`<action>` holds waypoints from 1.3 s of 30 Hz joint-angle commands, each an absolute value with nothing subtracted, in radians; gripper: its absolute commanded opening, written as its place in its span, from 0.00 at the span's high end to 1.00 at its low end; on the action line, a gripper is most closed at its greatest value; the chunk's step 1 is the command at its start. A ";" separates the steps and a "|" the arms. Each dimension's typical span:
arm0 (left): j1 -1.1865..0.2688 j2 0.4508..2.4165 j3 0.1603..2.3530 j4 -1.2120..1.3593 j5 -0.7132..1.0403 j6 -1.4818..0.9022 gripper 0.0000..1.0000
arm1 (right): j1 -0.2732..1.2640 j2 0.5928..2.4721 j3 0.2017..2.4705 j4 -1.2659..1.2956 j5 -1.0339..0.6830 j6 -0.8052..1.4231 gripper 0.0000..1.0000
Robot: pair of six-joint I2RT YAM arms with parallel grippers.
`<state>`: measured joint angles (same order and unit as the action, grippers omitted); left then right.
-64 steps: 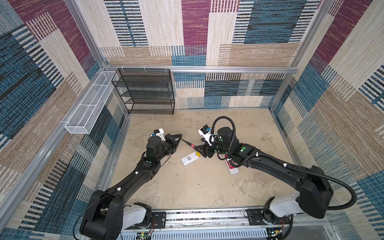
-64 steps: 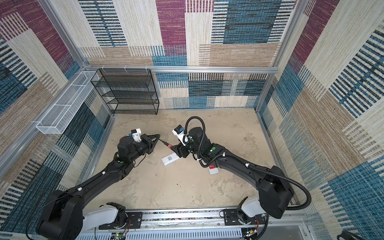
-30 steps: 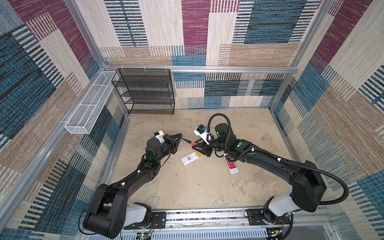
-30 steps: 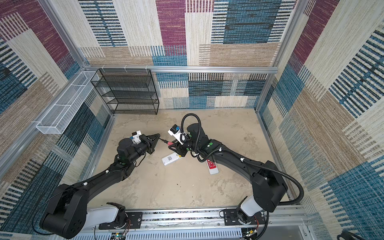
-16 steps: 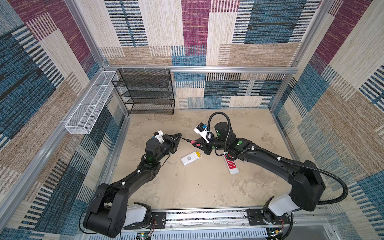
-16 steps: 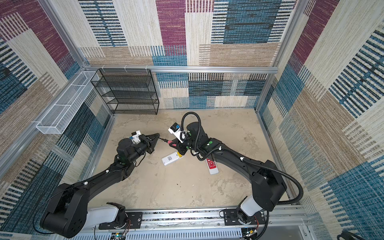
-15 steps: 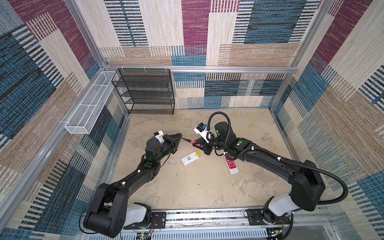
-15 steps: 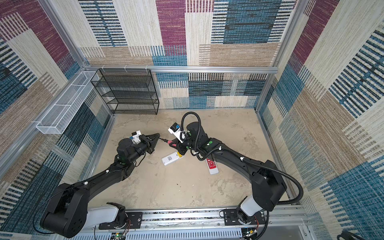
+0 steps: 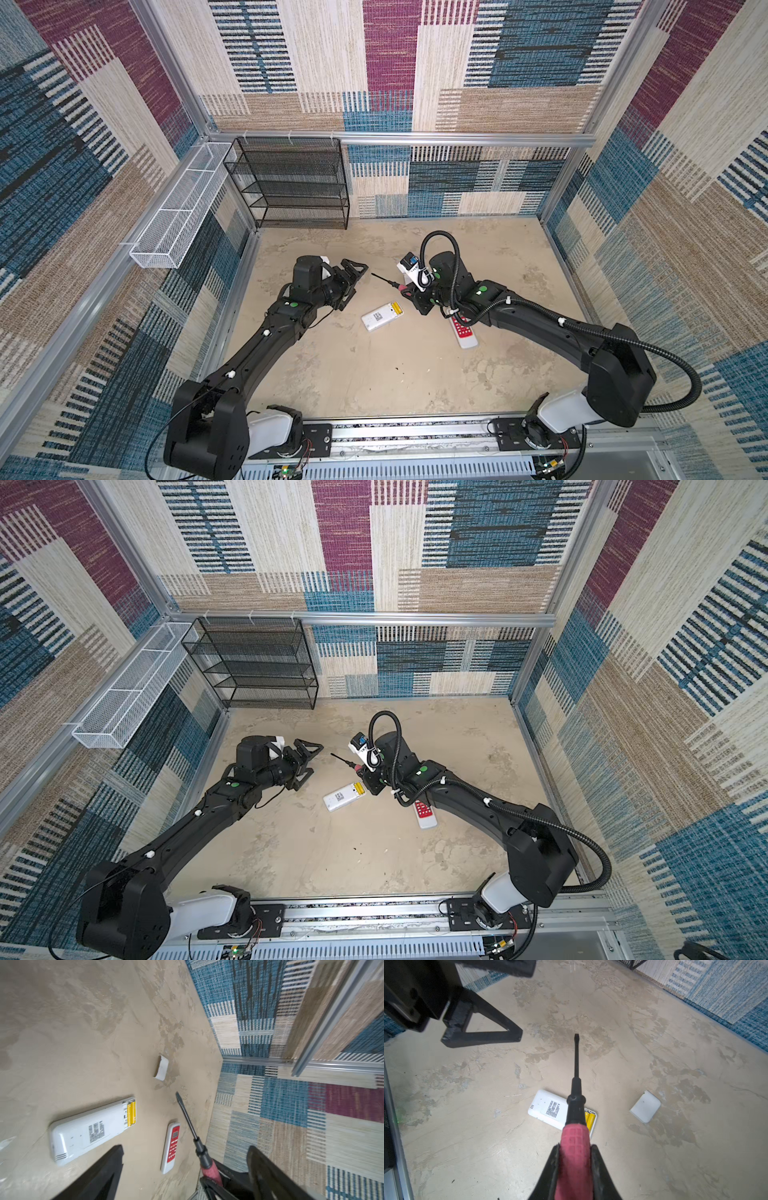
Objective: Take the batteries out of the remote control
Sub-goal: 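Grasp the white remote with the left gripper while the right aims the screwdriver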
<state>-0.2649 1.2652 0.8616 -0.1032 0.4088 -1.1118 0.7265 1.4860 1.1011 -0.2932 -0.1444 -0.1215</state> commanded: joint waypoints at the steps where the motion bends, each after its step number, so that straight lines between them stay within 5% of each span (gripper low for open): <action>1: -0.265 1.297 0.937 -0.424 0.318 -0.863 0.06 | 0.730 1.456 1.077 -0.322 -0.065 -0.124 1.00; 28: -0.471 1.557 1.137 -0.707 -0.033 -0.166 0.12 | 0.793 1.384 0.986 -0.563 0.059 0.026 1.00; 39: -0.475 1.604 1.127 -0.616 0.094 0.144 0.11 | 0.793 1.367 0.957 -0.538 0.034 0.022 1.00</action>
<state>-0.4740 1.5902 1.1233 -0.6537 0.0315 0.0181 0.7925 1.3769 0.9627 -0.5713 0.0441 0.0109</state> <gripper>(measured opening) 0.888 0.210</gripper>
